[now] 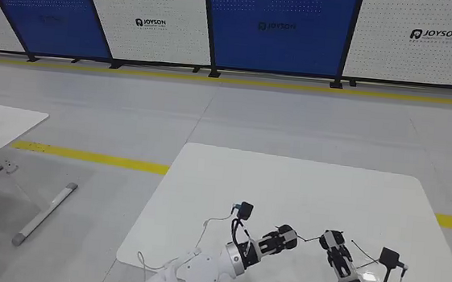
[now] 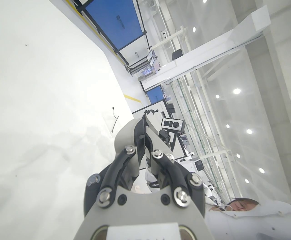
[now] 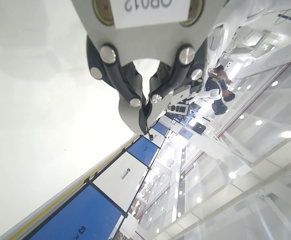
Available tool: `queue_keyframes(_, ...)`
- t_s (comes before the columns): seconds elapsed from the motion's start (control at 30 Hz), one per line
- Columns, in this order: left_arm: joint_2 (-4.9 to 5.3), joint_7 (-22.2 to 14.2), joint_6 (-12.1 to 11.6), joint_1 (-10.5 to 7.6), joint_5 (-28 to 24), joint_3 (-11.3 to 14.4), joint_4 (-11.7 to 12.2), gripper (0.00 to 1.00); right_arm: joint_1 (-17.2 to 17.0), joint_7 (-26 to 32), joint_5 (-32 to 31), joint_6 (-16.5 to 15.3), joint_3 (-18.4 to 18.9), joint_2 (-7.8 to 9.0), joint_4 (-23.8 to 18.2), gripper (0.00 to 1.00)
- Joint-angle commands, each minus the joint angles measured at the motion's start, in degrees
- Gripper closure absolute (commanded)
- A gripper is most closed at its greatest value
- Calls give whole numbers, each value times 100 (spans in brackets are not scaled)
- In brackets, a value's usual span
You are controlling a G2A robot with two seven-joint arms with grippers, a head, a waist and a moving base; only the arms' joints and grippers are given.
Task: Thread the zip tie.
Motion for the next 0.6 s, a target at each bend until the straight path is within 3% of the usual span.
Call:
queue_keyframes(0.0, 4, -21, 27, 8, 44, 10, -30, 87, -11, 3, 1, 3, 14, -2, -10, 100)
queue_keyframes(0.17, 1, -9, 106, -4, 117, 51, -48, 88, -40, -26, -27, 28, 41, -9, -40, 100)
queue_keyframes(0.4, -5, 30, 219, -14, 221, 114, -42, 79, -49, -24, -71, 98, 47, -22, -41, 100)
queue_keyframes(0.5, -9, 32, 222, -26, 195, 125, -37, 68, -47, -32, -88, 103, 44, -28, -38, 100)
queue_keyframes(0.57, -11, 32, 231, -36, 200, 132, -38, 66, -48, -42, -105, 112, 46, -32, -40, 100)
